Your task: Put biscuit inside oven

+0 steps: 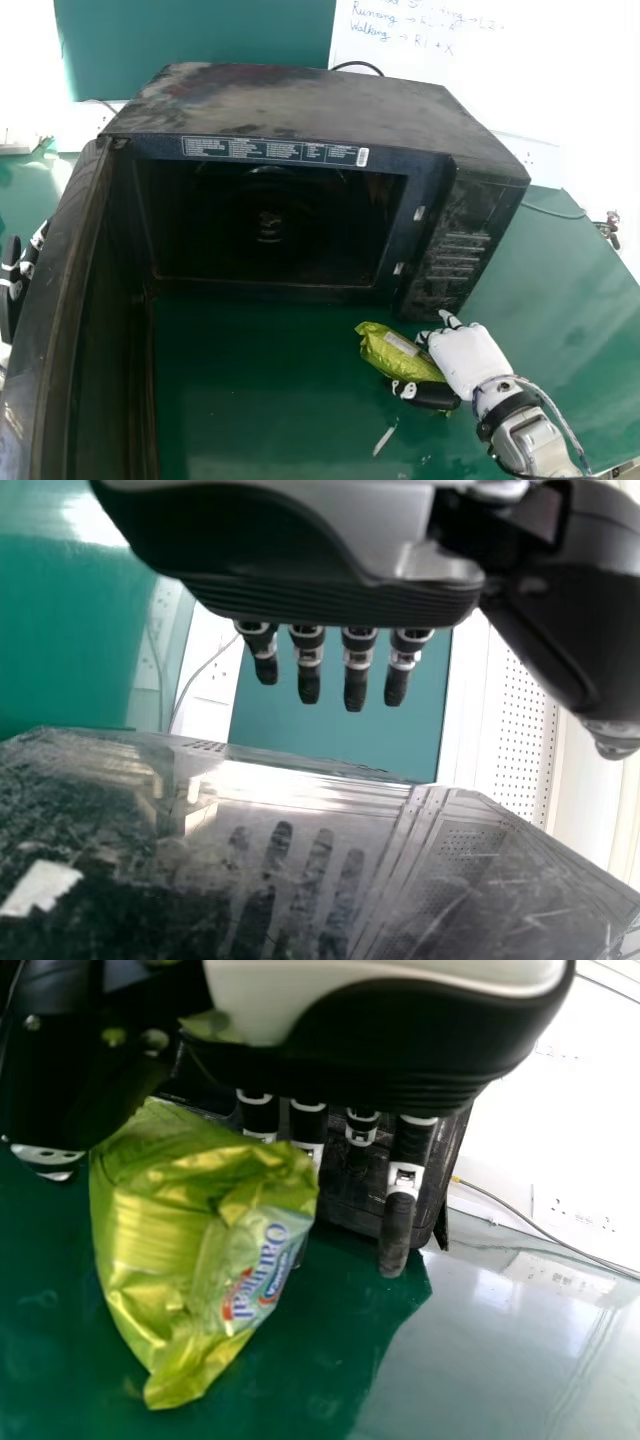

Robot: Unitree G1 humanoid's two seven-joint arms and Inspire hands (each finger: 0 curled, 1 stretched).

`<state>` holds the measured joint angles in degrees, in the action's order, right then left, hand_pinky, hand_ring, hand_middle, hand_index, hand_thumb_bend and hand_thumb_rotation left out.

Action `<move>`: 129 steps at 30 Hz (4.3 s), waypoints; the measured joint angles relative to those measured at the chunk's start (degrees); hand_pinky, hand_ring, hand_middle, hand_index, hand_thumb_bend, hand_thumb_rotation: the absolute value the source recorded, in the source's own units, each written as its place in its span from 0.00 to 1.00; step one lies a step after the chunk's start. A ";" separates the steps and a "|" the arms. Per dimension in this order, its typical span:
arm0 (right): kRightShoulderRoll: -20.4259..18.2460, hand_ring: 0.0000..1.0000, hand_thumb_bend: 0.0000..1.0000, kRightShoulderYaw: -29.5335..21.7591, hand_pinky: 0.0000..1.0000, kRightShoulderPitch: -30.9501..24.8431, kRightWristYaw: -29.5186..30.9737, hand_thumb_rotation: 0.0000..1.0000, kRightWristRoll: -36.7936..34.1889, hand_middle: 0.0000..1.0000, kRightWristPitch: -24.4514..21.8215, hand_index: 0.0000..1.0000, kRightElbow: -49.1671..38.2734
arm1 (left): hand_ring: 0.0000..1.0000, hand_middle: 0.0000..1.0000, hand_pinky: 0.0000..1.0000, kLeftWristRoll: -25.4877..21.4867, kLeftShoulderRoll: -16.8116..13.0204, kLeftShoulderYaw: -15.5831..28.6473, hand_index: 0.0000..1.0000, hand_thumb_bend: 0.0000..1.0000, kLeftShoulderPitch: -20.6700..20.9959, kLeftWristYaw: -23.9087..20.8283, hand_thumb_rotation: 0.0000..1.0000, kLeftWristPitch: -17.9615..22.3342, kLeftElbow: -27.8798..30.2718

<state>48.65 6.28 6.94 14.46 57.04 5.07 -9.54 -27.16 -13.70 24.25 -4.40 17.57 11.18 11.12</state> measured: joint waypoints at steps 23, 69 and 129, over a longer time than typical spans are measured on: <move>2.66 0.39 0.58 1.64 0.33 1.58 -3.38 0.01 1.33 0.48 3.14 0.61 3.84 | 1.00 1.00 1.00 0.11 0.89 -0.44 1.00 0.99 -1.49 -0.85 0.98 0.01 2.43; 4.92 0.28 0.53 3.00 0.18 4.81 -3.56 0.00 -4.43 0.39 6.94 0.51 7.10 | 1.00 1.00 1.00 0.11 1.37 -0.63 1.00 0.99 -2.49 -1.63 0.98 -0.97 4.57; -1.30 0.25 0.53 1.88 0.17 11.76 9.64 0.00 -9.44 0.42 3.52 0.49 0.02 | 1.00 1.00 1.00 1.11 1.45 -0.73 1.00 0.99 -0.60 -1.53 0.98 -0.98 2.22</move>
<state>47.34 8.15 18.70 24.09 47.59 8.59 -9.52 -26.05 -12.25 23.51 -5.00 16.04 10.19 13.34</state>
